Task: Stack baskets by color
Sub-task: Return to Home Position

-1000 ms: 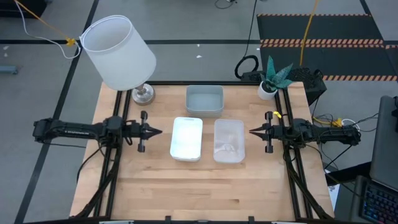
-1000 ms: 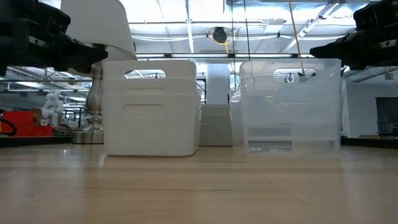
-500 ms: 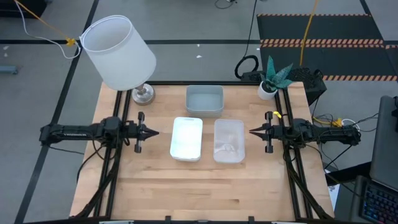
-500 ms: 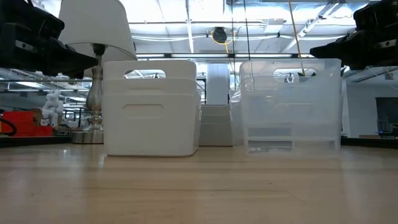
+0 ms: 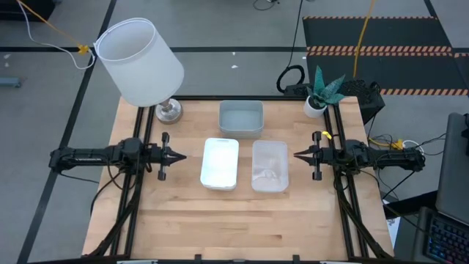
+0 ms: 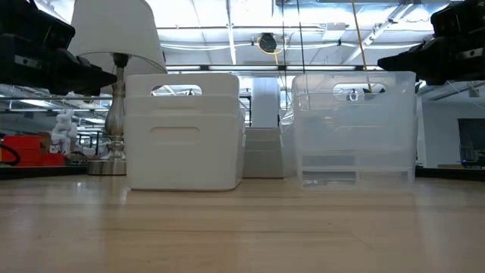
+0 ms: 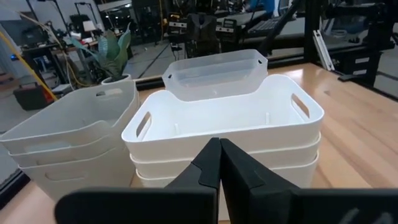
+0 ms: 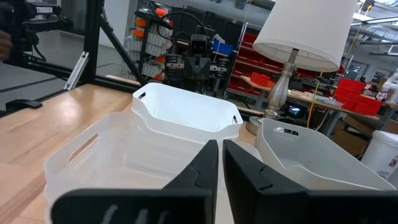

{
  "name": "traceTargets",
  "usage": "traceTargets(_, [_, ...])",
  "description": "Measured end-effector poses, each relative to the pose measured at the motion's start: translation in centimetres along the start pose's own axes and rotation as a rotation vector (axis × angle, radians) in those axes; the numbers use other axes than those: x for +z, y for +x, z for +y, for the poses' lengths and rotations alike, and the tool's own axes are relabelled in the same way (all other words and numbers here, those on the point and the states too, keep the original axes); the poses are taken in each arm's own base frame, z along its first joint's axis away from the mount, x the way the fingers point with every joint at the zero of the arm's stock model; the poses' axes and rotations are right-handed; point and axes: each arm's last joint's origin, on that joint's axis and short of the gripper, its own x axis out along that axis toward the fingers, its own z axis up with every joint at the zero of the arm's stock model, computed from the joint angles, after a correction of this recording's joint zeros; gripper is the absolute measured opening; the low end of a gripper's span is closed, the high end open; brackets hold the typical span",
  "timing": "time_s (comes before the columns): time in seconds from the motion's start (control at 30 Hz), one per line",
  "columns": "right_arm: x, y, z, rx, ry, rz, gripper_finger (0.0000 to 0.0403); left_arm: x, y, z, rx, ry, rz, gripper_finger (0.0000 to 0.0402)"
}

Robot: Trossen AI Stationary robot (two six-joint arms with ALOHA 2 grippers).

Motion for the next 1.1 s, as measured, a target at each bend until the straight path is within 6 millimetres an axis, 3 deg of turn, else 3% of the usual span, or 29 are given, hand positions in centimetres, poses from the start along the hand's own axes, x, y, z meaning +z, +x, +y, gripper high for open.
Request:
traceTargets(0.23, [-0.01,0.00,0.00,0.000,0.000,0.000,0.0015,0.01,0.00,0.13,0.044,0.056,0.006,0.0009])
traceTargets(0.57, [0.00,0.00,0.00,0.000,0.000,0.000,0.0015,0.02,0.00,0.14,0.046,-0.031,0.003,0.0010])
traceTargets(1.1, [0.00,0.00,0.00,0.000,0.000,0.000,0.0015,0.02,0.00,0.14,0.046,-0.030,0.003,0.0010])
